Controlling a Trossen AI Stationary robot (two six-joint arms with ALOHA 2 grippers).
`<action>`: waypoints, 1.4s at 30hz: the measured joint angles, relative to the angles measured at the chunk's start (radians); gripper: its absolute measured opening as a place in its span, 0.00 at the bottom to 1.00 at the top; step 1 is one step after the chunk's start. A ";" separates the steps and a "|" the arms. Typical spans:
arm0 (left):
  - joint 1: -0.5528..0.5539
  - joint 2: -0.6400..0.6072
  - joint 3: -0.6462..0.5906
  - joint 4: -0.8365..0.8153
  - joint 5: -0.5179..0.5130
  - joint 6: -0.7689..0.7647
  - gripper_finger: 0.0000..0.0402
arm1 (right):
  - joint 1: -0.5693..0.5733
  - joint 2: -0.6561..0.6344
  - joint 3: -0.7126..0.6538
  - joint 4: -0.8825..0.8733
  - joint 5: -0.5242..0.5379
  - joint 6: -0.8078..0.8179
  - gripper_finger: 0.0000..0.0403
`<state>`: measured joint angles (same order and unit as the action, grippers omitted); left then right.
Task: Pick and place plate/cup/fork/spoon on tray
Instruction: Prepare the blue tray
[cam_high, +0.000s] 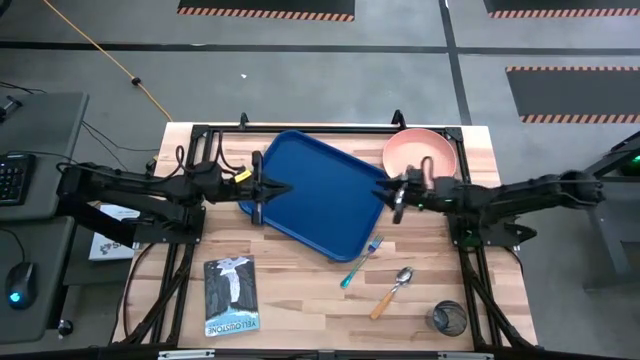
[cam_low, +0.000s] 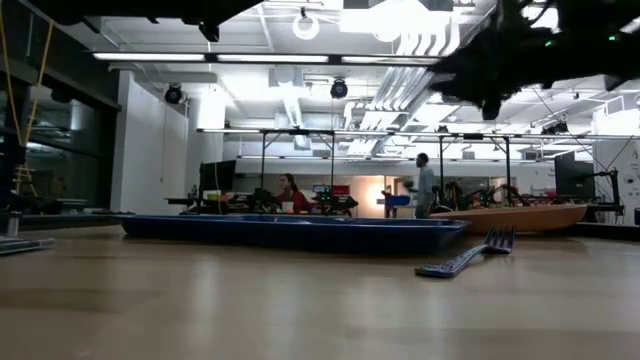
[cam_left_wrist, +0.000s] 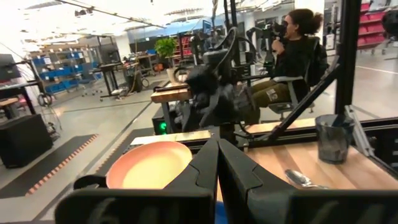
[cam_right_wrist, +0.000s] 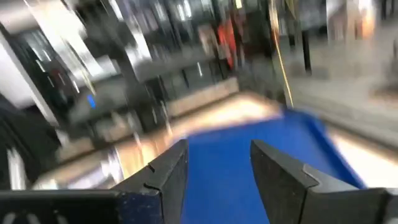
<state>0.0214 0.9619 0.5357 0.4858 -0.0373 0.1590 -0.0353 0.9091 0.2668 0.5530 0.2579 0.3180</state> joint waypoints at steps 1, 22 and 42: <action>-0.002 0.000 0.000 -0.004 0.000 0.000 0.00 | 0.000 0.017 0.027 -0.109 0.000 0.056 0.41; -0.009 0.000 0.001 -0.017 -0.001 -0.017 0.00 | 0.000 0.389 0.209 -0.881 0.224 0.649 0.01; 0.037 0.000 0.002 -0.382 -0.455 -0.089 0.00 | -0.184 0.520 0.209 -0.467 0.244 0.436 0.00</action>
<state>0.0584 0.9616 0.5373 0.1043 -0.4921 0.0702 -0.2194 1.4288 0.4759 0.0856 0.5021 0.7538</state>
